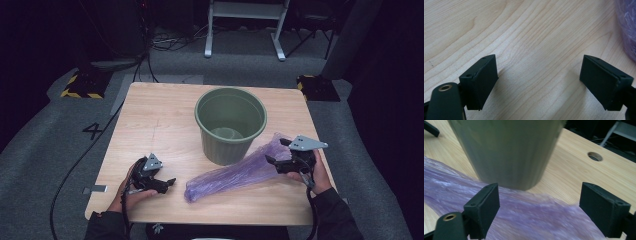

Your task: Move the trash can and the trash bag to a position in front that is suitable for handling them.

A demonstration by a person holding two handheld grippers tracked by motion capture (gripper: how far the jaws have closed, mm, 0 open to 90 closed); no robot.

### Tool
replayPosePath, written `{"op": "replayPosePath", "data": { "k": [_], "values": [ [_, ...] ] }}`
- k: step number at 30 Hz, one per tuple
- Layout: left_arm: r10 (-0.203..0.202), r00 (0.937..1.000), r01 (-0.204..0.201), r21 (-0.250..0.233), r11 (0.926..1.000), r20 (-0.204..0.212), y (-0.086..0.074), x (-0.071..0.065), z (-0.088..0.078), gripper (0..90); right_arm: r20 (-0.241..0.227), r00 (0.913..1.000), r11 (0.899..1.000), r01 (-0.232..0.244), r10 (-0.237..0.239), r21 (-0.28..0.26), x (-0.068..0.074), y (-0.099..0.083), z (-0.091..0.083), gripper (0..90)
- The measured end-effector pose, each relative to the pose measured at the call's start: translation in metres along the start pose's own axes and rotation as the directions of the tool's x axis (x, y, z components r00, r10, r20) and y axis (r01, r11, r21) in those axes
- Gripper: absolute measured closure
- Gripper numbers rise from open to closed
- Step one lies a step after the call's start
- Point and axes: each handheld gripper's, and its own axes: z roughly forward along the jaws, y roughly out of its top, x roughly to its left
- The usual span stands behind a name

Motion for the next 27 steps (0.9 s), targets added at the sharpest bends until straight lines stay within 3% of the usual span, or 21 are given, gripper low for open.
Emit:
{"op": "replayPosePath", "data": {
  "k": [12,21,27],
  "values": [
    [0.000,1.0000,0.000,0.000,1.0000,0.001,0.000,0.000,0.000,14.3,-0.113,0.9929,0.999,0.032,-0.036,-0.031,0.015,0.021,0.029,16.2],
    [0.002,1.0000,-0.002,0.001,1.0000,0.001,0.000,0.000,0.000,14.3,-0.132,0.9895,0.998,0.058,-0.058,-0.002,0.025,0.029,0.045,14.9],
    [0.002,1.0000,-0.002,0.001,1.0000,0.001,0.000,0.000,0.000,14.3,-0.133,0.9898,0.999,0.051,-0.052,-0.005,0.026,0.031,0.051,15.2]
  ]
}}
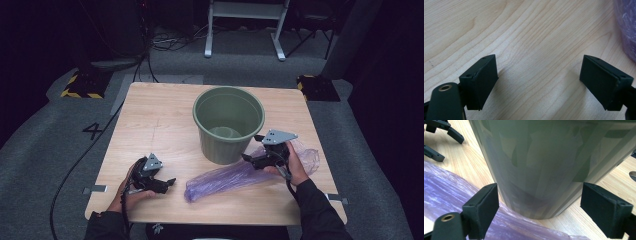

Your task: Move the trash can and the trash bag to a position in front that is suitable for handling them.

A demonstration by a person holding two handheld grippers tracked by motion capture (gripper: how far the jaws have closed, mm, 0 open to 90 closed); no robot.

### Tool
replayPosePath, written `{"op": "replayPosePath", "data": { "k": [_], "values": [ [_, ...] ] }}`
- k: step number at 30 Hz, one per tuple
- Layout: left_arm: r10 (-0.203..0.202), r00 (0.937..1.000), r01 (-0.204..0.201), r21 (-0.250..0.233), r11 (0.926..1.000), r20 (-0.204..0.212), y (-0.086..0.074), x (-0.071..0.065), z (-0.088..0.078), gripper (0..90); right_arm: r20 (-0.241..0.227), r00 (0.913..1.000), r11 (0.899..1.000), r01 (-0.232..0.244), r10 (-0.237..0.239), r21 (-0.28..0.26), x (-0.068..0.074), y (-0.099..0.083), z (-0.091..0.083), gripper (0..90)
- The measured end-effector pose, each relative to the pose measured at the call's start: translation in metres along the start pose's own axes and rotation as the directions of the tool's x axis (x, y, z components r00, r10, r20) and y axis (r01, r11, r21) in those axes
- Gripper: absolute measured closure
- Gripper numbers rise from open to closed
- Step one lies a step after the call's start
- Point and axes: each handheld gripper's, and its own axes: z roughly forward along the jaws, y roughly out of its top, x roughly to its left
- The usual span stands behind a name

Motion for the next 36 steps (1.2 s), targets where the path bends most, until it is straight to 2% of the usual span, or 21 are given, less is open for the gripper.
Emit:
{"op": "replayPosePath", "data": {
  "k": [14,17,24,26,30,33,36],
  "values": [
    [0.001,1.0000,-0.001,0.000,1.0000,0.000,0.000,0.000,0.000,14.3,-0.030,0.9991,0.999,0.029,-0.029,-0.015,0.013,0.014,0.015,15.7],
    [0.001,1.0000,-0.001,0.000,1.0000,-0.001,0.000,0.000,0.000,14.3,-0.036,0.9991,1.000,0.020,-0.021,-0.025,0.016,0.011,0.011,17.0],
    [0.000,1.0000,0.000,0.000,1.0000,-0.002,0.000,0.000,0.000,14.4,0.011,0.9996,1.000,0.024,-0.024,0.016,0.026,-0.005,-0.008,21.8],
    [-0.003,1.0000,0.003,-0.001,1.0000,-0.002,0.000,-0.001,0.000,14.3,0.014,0.9997,1.000,0.020,-0.020,0.020,0.029,-0.012,-0.015,26.0],
    [-0.008,0.9999,0.008,0.002,1.0000,-0.010,0.000,-0.002,0.000,14.2,0.024,0.9997,0.999,-0.001,0.000,0.032,0.031,-0.029,-0.028,43.2],
    [-0.015,0.9998,0.015,0.001,0.9999,-0.010,0.001,-0.003,0.001,14.3,0.022,0.9995,0.998,-0.025,0.024,0.053,0.030,-0.044,-0.031,51.3],
    [-0.006,1.0000,0.006,-0.001,1.0000,0.000,0.003,-0.007,0.002,15.2,0.026,0.9988,0.996,-0.044,0.042,0.082,0.027,-0.059,-0.029,54.5]
  ]
}}
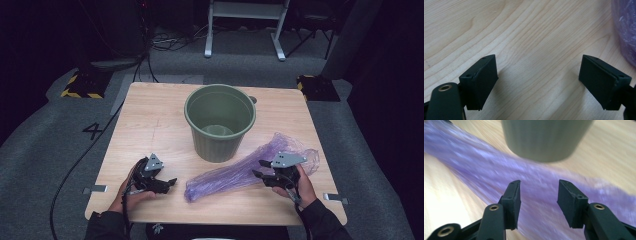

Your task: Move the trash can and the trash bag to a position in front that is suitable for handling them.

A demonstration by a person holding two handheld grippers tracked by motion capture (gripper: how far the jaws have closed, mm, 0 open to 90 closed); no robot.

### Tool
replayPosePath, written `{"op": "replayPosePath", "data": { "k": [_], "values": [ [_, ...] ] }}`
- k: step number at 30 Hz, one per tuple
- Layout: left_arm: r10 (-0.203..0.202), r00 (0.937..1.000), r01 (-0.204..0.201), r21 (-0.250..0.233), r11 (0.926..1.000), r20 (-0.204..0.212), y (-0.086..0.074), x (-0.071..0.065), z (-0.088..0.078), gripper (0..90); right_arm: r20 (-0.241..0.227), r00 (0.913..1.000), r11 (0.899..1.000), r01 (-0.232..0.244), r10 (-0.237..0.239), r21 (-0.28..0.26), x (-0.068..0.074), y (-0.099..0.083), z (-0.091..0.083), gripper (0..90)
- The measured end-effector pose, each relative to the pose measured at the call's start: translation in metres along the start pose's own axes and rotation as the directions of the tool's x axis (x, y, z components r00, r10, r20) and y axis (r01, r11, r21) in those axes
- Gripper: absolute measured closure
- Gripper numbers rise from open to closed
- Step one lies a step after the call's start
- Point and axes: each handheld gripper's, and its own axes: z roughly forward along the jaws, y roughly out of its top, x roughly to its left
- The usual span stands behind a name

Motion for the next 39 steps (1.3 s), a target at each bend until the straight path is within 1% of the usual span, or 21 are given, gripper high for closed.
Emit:
{"op": "replayPosePath", "data": {
  "k": [1,3,4,6,9,11,13,16,18,20,22,23,25,26,28,29,30,31,33,36,39],
  "values": [
    [0.009,1.0000,-0.009,0.000,1.0000,0.003,0.001,-0.002,0.001,15.4,-0.005,0.9998,1.000,-0.021,0.021,0.006,-0.003,-0.005,0.002,56.6],
    [0.028,0.9996,-0.028,-0.011,0.9996,0.008,0.003,-0.006,0.001,18.5,0.002,0.9995,0.999,-0.031,0.031,0.015,-0.008,-0.009,0.005,57.4],
    [0.029,0.9993,-0.028,-0.019,0.9994,0.024,0.005,-0.008,0.001,19.1,0.010,0.9993,0.999,-0.036,0.036,0.015,-0.010,-0.011,0.007,60.2],
    [0.034,0.9988,-0.033,-0.037,0.9988,0.035,0.008,-0.010,0.000,19.0,-0.001,0.9983,0.998,-0.058,0.058,0.009,-0.017,-0.014,0.009,63.2],
    [0.029,0.9980,-0.025,-0.069,0.9973,0.057,0.014,-0.016,-0.001,20.9,0.021,0.9978,0.998,-0.063,0.063,0.017,-0.025,-0.018,0.012,66.3],
    [0.034,0.9979,-0.030,-0.084,0.9960,0.055,0.017,-0.020,-0.003,22.4,0.040,0.9973,0.998,-0.063,0.062,0.030,-0.029,-0.019,0.015,67.6],
    [0.041,0.9967,-0.033,-0.105,0.9939,0.071,0.021,-0.024,-0.004,22.6,0.054,0.9962,0.997,-0.071,0.069,0.031,-0.033,-0.021,0.018,68.2],
    [0.066,0.9935,-0.056,-0.113,0.9920,0.092,0.027,-0.032,-0.003,22.5,0.077,0.9949,0.997,-0.069,0.065,0.043,-0.039,-0.022,0.021,67.8],
    [0.086,0.9907,-0.074,-0.115,0.9906,0.105,0.030,-0.036,-0.002,22.4,0.088,0.9934,0.996,-0.078,0.074,0.044,-0.043,-0.023,0.024,67.6],
    [0.087,0.9896,-0.074,-0.114,0.9907,0.115,0.032,-0.040,0.001,22.5,0.088,0.9932,0.996,-0.080,0.076,0.043,-0.047,-0.023,0.025,66.5],
    [0.096,0.9865,-0.083,-0.102,0.9913,0.132,0.034,-0.044,0.006,22.6,0.103,0.9911,0.995,-0.089,0.084,0.041,-0.052,-0.024,0.026,65.3],
    [0.111,0.9845,-0.099,-0.095,0.9905,0.136,0.035,-0.047,0.009,22.6,0.108,0.9899,0.995,-0.096,0.091,0.040,-0.054,-0.024,0.027,64.2],
    [0.120,0.9812,-0.108,-0.085,0.9904,0.151,0.037,-0.052,0.014,22.7,0.126,0.9871,0.994,-0.105,0.099,0.041,-0.059,-0.024,0.028,59.6],
    [0.135,0.9779,-0.124,-0.077,0.9893,0.160,0.038,-0.055,0.017,22.6,0.135,0.9855,0.993,-0.109,0.102,0.042,-0.060,-0.024,0.028,57.7],
    [0.136,0.9787,-0.128,-0.061,0.9898,0.153,0.039,-0.059,0.022,22.4,0.147,0.9826,0.992,-0.121,0.114,0.036,-0.065,-0.023,0.027,52.1],
    [0.136,0.9782,-0.128,-0.062,0.9899,0.157,0.039,-0.060,0.023,22.5,0.152,0.9798,0.991,-0.135,0.129,0.024,-0.067,-0.023,0.026,47.1],
    [0.140,0.9766,-0.131,-0.063,0.9894,0.164,0.040,-0.060,0.024,22.6,0.150,0.9791,0.990,-0.140,0.137,0.015,-0.068,-0.023,0.024,43.6],
    [0.144,0.9770,-0.136,-0.059,0.9890,0.158,0.040,-0.061,0.026,22.6,0.146,0.9792,0.990,-0.143,0.141,0.003,-0.068,-0.022,0.022,40.4],
    [0.141,0.9766,-0.132,-0.062,0.9893,0.163,0.041,-0.062,0.027,22.9,0.135,0.9815,0.991,-0.134,0.136,-0.023,-0.066,-0.019,0.017,34.0],
    [0.144,0.9761,-0.137,-0.055,0.9891,0.163,0.041,-0.062,0.030,23.3,0.124,0.9853,0.993,-0.113,0.118,-0.047,-0.060,-0.014,0.011,27.7],
    [0.153,0.9773,-0.151,-0.028,0.9882,0.146,0.040,-0.065,0.035,23.5,0.101,0.9906,0.994,-0.087,0.093,-0.059,-0.053,-0.009,0.007,23.7]
  ]
}}
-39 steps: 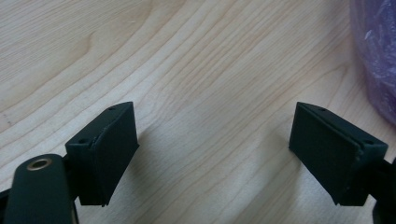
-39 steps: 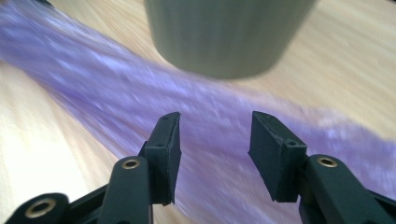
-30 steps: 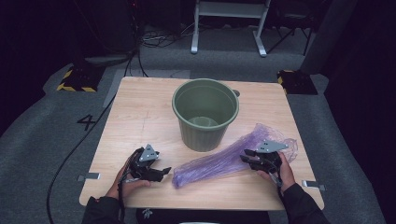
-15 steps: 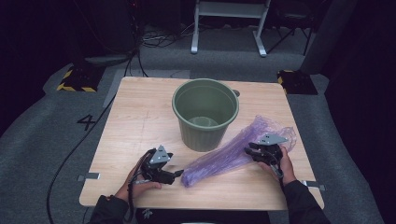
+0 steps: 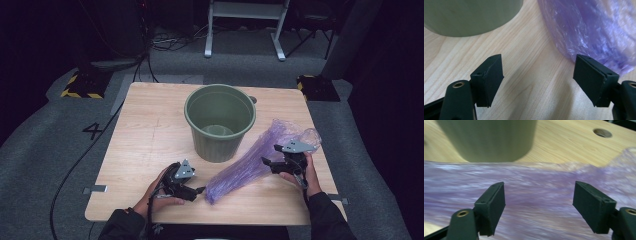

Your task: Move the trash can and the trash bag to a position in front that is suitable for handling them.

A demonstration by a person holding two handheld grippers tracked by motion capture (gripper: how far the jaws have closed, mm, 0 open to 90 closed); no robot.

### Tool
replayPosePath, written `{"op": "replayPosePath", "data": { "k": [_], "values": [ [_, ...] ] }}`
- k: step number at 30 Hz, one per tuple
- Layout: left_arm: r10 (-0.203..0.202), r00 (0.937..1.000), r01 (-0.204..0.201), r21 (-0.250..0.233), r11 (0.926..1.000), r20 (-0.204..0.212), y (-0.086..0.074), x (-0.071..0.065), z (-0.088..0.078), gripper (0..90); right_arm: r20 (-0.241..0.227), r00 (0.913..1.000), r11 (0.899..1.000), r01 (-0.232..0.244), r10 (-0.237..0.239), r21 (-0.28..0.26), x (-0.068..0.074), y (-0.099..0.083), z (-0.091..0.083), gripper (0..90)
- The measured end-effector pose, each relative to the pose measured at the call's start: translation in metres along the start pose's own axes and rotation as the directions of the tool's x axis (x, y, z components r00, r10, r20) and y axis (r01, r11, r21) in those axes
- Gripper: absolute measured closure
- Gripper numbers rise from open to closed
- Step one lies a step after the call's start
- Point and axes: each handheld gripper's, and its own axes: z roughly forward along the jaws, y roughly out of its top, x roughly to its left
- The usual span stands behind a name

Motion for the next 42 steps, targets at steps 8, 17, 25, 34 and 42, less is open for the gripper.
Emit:
{"op": "replayPosePath", "data": {
  "k": [8,17,25,34,42],
  "values": [
    [0.010,0.9999,-0.010,0.008,0.9999,0.004,0.003,-0.001,0.008,23.3,-0.057,0.9977,0.999,0.036,-0.036,0.002,0.017,0.005,0.009,19.1],
    [0.026,0.9991,-0.026,0.010,0.9996,0.034,0.008,0.005,0.015,20.3,-0.062,0.9973,0.994,-0.032,0.039,0.104,0.001,-0.005,0.033,29.3],
    [0.026,0.9990,-0.027,0.017,0.9995,0.035,0.013,0.009,0.020,17.9,-0.022,0.9980,0.990,-0.055,0.059,0.128,-0.006,-0.010,0.043,37.4],
    [0.014,0.9996,-0.015,0.019,0.9997,0.023,0.008,0.015,0.015,15.7,-0.006,0.9974,0.993,-0.070,0.071,0.099,-0.007,-0.011,0.043,67.2],
    [-0.062,0.9962,0.063,0.017,0.9979,-0.062,-0.013,0.039,-0.007,15.2,-0.010,0.9969,0.992,-0.077,0.078,0.097,-0.008,-0.011,0.042,89.6]
  ]
}}
